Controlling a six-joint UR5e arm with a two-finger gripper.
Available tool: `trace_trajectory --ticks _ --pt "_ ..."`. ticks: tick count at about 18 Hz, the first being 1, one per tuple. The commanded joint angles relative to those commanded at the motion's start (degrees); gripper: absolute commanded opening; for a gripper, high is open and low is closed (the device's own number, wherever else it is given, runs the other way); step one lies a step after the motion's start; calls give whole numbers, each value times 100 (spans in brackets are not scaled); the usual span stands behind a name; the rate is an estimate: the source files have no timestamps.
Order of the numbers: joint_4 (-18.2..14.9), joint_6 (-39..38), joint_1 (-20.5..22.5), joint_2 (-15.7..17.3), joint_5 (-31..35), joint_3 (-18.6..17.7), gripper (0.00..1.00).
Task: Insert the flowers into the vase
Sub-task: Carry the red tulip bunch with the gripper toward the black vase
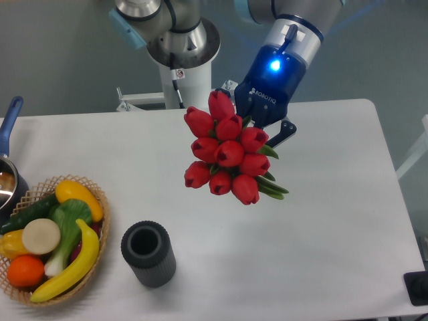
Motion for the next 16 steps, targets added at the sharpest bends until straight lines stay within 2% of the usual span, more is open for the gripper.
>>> trace_trajectory --ticks 12,16 --pt "26 -114 -246 35 0 17 31" --pt "97 -106 -527 -175 0 245 31"
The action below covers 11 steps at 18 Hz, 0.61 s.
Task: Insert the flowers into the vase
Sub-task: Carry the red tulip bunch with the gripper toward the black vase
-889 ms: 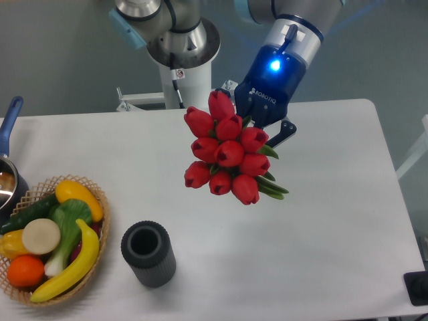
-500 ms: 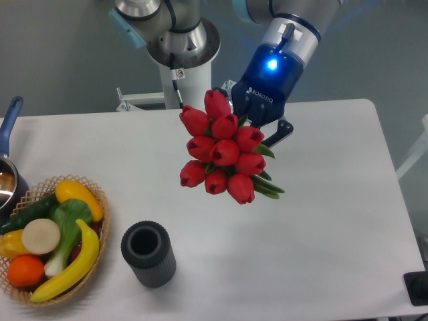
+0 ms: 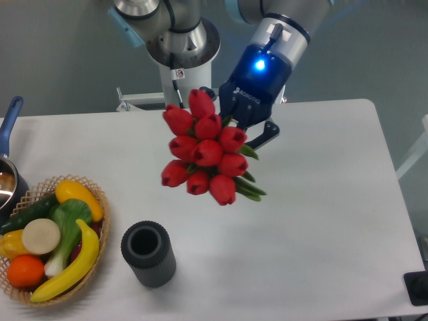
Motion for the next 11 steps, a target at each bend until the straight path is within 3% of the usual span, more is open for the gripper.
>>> trace_trajectory --ticks 4,11 --pt "281 18 -343 -334 -166 308 31" --pt "431 474 -607 -713 -1010 388 30"
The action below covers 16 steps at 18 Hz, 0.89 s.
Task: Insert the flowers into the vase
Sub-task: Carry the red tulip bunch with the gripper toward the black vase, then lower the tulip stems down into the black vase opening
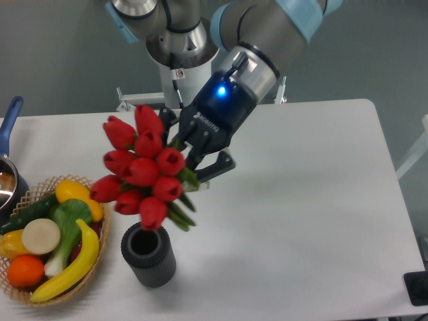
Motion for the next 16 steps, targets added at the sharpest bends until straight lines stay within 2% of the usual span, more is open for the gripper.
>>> trace_trajectory --ticks 8,13,16 --pt "0 484 -89 -501 -1326 70 30" --pt "0 615 -71 -738 -1906 97 28" --pt "0 677 -71 -843 -1996 105 28"
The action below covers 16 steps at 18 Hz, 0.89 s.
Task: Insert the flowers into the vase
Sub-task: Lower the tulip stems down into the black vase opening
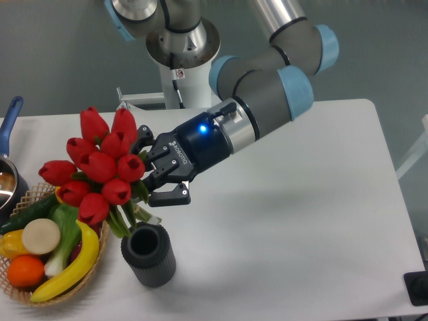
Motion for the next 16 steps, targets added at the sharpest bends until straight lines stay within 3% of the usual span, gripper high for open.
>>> trace_trajectory --ticks 5,16 --pt "0 149 0 -299 -272 167 28" --pt "-9 193 44 -457 -501 132 29"
